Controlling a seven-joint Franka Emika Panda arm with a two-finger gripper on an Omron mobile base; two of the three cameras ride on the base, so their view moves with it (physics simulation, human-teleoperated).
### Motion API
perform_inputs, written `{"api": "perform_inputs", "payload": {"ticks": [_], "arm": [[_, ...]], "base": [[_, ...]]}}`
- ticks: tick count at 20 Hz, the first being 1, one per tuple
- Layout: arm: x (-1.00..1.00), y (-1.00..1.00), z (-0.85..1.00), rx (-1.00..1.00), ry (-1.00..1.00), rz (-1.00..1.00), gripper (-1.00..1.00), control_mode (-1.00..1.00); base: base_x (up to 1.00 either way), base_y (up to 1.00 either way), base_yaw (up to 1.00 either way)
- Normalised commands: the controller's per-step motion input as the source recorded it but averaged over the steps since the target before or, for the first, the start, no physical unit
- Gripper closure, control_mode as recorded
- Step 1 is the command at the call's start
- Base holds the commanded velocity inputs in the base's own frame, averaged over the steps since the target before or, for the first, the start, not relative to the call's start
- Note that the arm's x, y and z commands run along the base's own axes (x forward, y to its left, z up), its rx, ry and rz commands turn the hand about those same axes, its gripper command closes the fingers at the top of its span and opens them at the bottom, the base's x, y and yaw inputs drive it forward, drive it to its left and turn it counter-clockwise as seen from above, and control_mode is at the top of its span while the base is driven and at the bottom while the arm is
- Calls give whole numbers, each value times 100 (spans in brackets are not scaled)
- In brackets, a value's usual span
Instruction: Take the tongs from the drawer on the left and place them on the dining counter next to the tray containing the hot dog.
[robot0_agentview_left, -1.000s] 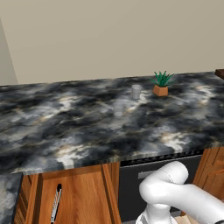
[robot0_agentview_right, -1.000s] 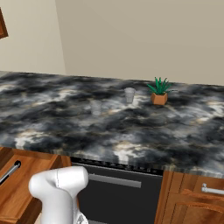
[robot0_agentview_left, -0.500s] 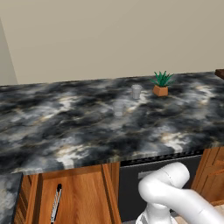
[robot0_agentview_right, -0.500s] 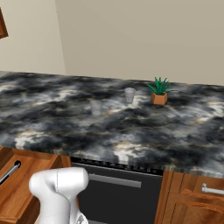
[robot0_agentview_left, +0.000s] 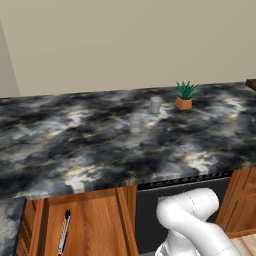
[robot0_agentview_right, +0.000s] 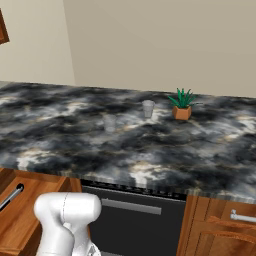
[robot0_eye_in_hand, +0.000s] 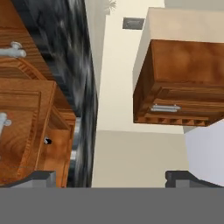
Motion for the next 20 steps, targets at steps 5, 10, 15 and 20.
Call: {"api": "perform_inputs", "payload": {"ticks": [5, 10, 15, 20], "arm": [[-26, -42, 54, 7, -6, -7, -100, -100], [0, -49, 32, 5, 11, -3, -100, -100], [0, -55, 46, 8, 20, 0, -100, -100], [-2, -48, 55, 12, 18, 0, -100, -100]], "base": [[0, 0, 0], [0, 0, 0], [0, 0, 0], [0, 0, 0]]}}
